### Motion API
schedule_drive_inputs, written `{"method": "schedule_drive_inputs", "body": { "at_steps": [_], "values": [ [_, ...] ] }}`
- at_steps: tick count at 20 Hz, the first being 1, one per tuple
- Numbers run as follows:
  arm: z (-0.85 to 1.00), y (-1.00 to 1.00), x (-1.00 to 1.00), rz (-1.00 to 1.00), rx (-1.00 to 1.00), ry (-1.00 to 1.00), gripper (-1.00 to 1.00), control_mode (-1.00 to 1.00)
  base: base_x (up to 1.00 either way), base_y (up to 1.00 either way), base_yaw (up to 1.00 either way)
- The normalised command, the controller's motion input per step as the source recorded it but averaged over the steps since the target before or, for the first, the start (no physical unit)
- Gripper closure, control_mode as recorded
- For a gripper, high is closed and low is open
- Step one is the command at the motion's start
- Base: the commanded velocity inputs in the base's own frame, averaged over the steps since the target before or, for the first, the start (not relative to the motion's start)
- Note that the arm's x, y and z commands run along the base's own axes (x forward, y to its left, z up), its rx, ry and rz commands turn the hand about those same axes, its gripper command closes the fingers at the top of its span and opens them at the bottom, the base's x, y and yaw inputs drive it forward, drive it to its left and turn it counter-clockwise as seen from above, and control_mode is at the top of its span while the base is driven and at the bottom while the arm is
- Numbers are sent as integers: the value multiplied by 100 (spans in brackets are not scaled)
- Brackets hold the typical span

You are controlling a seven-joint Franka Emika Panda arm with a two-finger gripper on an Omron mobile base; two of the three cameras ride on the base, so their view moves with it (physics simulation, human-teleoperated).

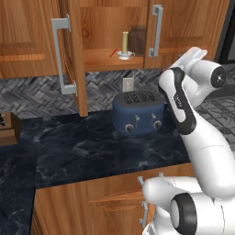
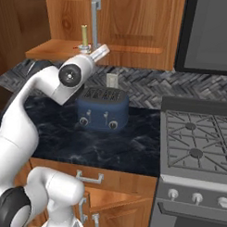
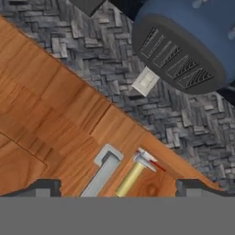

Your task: Pick the candle and jar from the dining table and place them in the open cabinet. Close the cabinet after placing the objects.

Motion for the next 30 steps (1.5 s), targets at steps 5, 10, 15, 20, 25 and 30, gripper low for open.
{"method": "schedule_drive_inputs", "body": {
  "at_steps": [5, 10, 15, 20, 25, 30],
  "values": [
    [-1, 28, -65, 6, -36, 0, -100, -100, 0, 0, 0],
    [-2, 26, -43, 9, -40, 4, -100, -100, 0, 0, 0],
    [0, 29, -50, 9, -41, 6, -100, -100, 0, 0, 0],
    [-1, 34, -45, 13, -40, 6, -100, -100, 0, 0, 0],
    [-1, 37, -49, 16, -42, 0, -100, -100, 0, 0, 0],
    [-5, 31, -46, 19, -40, 0, -100, -100, 0, 0, 0]
  ]
}}
